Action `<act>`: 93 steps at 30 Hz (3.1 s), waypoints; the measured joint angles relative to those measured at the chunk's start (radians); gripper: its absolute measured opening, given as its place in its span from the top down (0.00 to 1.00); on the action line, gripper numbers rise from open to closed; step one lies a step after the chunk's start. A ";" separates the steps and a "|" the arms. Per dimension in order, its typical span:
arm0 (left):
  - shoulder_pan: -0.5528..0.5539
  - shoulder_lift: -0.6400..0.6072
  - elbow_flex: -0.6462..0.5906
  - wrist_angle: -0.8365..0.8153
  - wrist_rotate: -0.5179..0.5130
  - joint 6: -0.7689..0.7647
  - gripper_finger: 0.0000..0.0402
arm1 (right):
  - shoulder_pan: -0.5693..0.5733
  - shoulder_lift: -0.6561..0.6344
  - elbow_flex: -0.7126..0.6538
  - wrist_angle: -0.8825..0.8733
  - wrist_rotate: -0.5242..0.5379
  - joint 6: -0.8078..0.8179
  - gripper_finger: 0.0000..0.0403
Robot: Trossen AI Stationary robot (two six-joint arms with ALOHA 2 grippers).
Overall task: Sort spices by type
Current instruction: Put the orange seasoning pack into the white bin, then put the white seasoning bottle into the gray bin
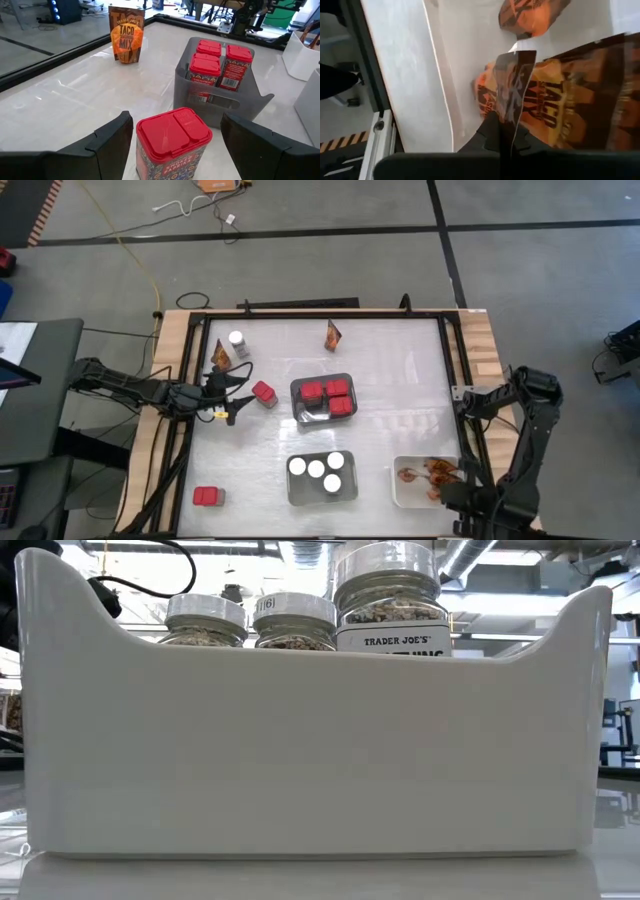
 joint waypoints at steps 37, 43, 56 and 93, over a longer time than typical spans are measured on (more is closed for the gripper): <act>0.000 0.000 0.000 0.000 0.000 0.000 0.28 | -0.023 -0.089 0.009 -0.021 -0.069 0.068 0.57; 0.000 0.000 0.000 0.000 0.000 0.000 0.28 | -0.023 -0.168 0.009 -0.029 -0.013 0.069 0.48; 0.000 0.000 0.000 0.000 0.000 0.000 0.28 | -0.113 -0.266 -0.031 -0.209 0.733 0.102 0.53; 0.000 0.000 0.073 0.152 -0.076 0.056 0.28 | -1.082 -0.452 -0.610 1.007 0.318 -0.842 0.60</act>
